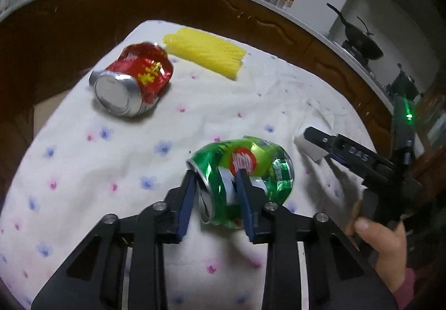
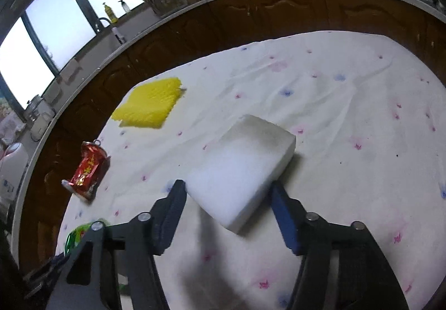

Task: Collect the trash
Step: 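Grasp the green crushed can with the left tool while the right tool grasps a white foam block, then carry the can and foam block to the bin and open both tools inside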

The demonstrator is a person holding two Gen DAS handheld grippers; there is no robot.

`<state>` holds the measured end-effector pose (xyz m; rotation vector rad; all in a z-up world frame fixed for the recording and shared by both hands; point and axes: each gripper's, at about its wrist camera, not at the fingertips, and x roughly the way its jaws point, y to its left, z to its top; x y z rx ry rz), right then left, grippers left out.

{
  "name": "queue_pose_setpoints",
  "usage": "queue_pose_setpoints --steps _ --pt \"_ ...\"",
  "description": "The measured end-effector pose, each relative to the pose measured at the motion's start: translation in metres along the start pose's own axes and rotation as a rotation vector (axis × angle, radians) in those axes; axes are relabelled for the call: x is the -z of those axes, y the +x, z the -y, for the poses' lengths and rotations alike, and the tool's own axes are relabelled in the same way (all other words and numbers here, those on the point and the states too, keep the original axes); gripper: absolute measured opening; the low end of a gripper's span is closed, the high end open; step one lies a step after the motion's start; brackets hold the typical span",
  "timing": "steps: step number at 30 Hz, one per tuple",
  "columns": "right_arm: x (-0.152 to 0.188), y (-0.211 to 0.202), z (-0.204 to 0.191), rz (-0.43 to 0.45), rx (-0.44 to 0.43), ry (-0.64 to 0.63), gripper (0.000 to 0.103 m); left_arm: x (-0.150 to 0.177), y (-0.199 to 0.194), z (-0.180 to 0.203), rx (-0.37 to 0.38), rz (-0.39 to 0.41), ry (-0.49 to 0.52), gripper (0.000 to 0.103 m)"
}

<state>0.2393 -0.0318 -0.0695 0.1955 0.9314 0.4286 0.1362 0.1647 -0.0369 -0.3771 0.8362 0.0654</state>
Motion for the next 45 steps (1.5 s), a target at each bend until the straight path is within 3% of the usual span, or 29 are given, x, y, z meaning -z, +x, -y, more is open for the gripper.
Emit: queue_pose_setpoints --steps 10,24,45 --pt "0.007 -0.059 0.030 0.078 -0.055 0.003 0.057 -0.006 -0.005 0.035 0.096 0.013 0.048 0.021" --pt "0.037 -0.157 0.096 0.179 0.031 0.021 0.057 0.006 0.001 0.129 0.220 -0.006 0.173 0.019" --pt "0.072 -0.223 0.160 0.244 0.107 0.102 0.057 0.022 0.001 0.220 0.326 -0.024 0.295 0.018"
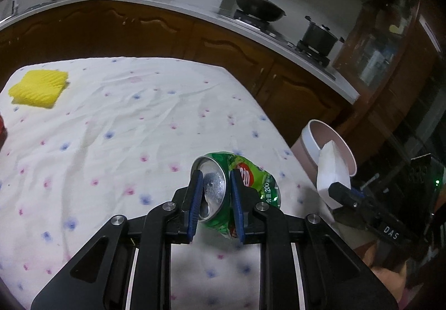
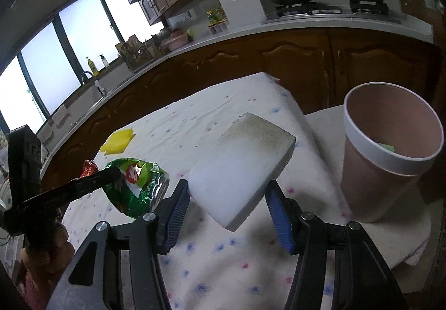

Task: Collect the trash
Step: 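Carry the can and foam block to the bin and open both tools inside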

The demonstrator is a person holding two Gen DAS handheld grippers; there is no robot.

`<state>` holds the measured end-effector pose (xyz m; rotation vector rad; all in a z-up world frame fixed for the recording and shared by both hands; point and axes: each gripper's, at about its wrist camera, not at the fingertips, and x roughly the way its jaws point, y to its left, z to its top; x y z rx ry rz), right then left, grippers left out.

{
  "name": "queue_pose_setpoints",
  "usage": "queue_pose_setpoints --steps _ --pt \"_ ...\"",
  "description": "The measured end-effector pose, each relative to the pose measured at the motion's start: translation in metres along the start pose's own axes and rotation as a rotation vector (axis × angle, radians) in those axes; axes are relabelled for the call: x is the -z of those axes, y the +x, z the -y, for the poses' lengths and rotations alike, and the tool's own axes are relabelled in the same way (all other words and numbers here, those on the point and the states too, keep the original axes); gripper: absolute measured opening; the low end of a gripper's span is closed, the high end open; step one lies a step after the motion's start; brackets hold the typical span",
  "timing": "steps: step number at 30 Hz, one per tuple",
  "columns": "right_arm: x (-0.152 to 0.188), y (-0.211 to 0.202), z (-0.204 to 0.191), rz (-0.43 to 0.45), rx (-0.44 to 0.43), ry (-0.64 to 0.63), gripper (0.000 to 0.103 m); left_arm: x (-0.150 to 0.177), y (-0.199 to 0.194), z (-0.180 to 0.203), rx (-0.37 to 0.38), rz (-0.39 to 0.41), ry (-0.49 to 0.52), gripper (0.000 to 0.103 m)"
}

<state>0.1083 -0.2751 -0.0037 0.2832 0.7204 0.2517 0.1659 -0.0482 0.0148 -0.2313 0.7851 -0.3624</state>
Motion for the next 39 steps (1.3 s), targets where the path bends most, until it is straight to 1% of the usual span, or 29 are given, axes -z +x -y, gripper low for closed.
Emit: queue_pose_setpoints --steps 9,16,28,34,39 --pt "-0.003 -0.017 0.027 0.028 0.024 0.035 0.057 -0.011 0.014 0.032 0.039 -0.006 0.043 0.018" --pt "-0.010 -0.031 0.047 0.058 0.060 0.057 0.057 -0.021 0.025 0.060 0.082 -0.006 0.078 0.017" --pt "-0.017 -0.059 0.092 0.114 0.163 0.099 0.057 -0.033 0.044 0.110 0.149 -0.014 0.128 0.017" --pt "-0.022 -0.066 0.112 0.133 0.200 0.118 0.057 -0.047 0.055 0.136 0.175 -0.004 0.141 0.017" --pt "-0.029 -0.070 0.128 0.150 0.227 0.120 0.057 -0.061 0.071 0.162 0.190 0.007 0.160 0.017"
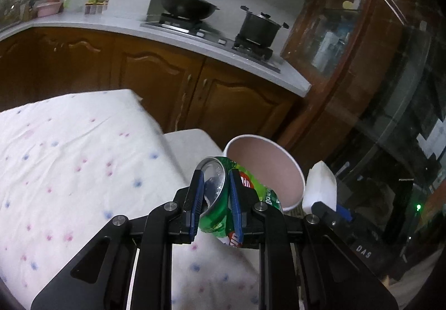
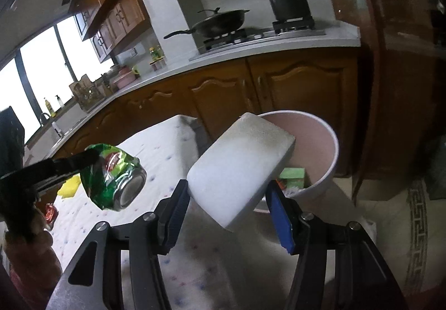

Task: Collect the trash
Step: 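Carry the can and foam block to the bin and open both tools inside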

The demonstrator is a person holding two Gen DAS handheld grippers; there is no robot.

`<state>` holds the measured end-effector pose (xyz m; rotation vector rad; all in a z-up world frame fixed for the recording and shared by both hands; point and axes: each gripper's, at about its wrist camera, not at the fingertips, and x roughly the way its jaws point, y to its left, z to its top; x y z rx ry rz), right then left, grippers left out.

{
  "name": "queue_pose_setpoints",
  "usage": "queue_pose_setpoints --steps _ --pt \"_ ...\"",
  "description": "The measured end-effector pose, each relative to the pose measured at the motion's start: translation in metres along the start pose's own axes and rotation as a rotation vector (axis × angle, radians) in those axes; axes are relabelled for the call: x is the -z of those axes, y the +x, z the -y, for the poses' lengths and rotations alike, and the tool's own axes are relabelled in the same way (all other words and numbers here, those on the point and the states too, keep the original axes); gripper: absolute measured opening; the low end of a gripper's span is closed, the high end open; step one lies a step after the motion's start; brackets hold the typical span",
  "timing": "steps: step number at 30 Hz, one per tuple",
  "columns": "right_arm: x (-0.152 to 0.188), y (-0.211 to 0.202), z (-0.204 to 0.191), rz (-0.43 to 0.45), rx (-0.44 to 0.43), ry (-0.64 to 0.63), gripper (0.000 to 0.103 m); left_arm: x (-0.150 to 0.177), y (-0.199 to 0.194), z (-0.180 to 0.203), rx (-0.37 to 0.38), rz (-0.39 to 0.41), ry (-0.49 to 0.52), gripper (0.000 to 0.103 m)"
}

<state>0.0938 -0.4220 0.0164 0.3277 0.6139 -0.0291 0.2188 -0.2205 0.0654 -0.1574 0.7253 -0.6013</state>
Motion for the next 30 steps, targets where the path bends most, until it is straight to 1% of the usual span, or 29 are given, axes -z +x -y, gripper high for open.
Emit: queue_pose_setpoints --steps 8,14,21,30 --pt "-0.014 0.005 0.021 0.014 0.045 -0.016 0.058 -0.018 0.039 0.024 0.011 -0.011 0.010 0.017" --pt "-0.020 0.018 0.037 0.001 0.061 -0.011 0.058 -0.025 0.079 0.037 0.006 -0.053 0.024 0.017" --pt "-0.026 0.044 0.052 -0.058 0.056 0.002 0.058 -0.029 0.119 0.056 -0.019 -0.108 0.082 0.017" --pt "-0.028 0.067 0.059 -0.132 0.076 -0.018 0.058 -0.028 0.149 0.053 -0.046 -0.159 0.099 0.017"
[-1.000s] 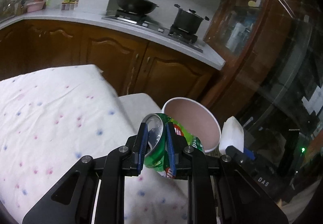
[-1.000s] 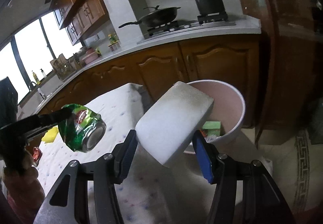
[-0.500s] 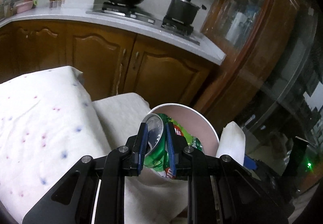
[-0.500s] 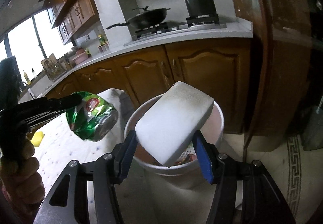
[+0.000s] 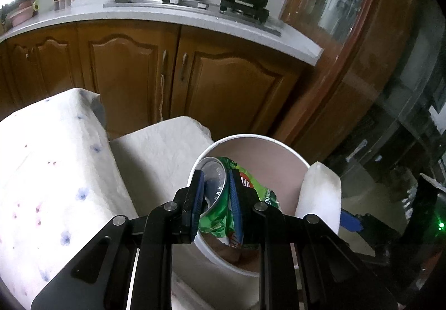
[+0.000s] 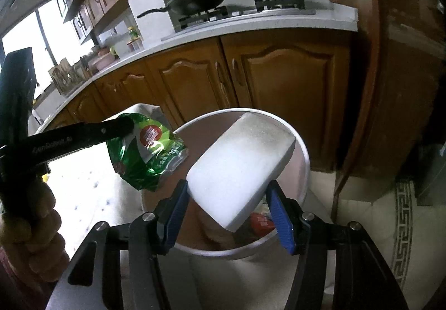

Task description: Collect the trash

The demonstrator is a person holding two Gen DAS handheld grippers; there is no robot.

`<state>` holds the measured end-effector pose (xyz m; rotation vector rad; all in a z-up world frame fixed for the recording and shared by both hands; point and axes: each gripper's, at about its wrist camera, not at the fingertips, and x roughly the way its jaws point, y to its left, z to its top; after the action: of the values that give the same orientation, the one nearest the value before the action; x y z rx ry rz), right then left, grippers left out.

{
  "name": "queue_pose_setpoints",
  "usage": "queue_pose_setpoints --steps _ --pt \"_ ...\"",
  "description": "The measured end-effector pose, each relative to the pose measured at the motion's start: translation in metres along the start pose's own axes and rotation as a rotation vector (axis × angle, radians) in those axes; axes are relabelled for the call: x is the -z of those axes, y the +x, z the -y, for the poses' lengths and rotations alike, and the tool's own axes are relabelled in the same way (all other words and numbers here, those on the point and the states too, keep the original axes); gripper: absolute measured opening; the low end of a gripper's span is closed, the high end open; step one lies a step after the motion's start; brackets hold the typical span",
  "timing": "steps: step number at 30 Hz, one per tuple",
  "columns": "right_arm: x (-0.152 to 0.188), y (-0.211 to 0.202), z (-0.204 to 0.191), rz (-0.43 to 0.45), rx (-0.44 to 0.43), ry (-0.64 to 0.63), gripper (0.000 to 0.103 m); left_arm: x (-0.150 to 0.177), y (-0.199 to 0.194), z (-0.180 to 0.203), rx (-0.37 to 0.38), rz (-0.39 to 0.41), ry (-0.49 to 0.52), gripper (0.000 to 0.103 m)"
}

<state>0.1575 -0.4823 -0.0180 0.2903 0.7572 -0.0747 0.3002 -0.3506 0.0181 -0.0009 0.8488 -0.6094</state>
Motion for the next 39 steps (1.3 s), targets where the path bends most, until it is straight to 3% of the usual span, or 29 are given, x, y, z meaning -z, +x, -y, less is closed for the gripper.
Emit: queue_pose_setpoints --steps 8,12,19,29,33,39 --pt "-0.002 0.011 0.003 -0.042 0.010 0.001 0.059 0.000 0.019 0.003 0.004 -0.075 0.032 0.017" --pt "-0.005 0.012 0.004 -0.046 0.012 0.009 0.066 -0.001 0.021 0.005 0.017 -0.094 0.035 0.018" --pt "-0.003 0.011 0.009 -0.038 0.013 0.039 0.070 -0.001 0.017 0.005 0.012 -0.081 0.041 0.020" --pt "0.004 -0.001 0.016 0.024 -0.001 0.100 0.073 0.009 0.001 -0.008 -0.005 -0.056 0.012 0.027" --pt "0.011 -0.008 0.016 0.066 -0.014 0.135 0.075 0.017 -0.012 -0.013 -0.021 -0.034 0.000 0.037" --pt "0.018 -0.024 0.009 0.142 -0.039 0.166 0.081 0.035 -0.037 -0.021 -0.039 0.001 -0.019 0.042"
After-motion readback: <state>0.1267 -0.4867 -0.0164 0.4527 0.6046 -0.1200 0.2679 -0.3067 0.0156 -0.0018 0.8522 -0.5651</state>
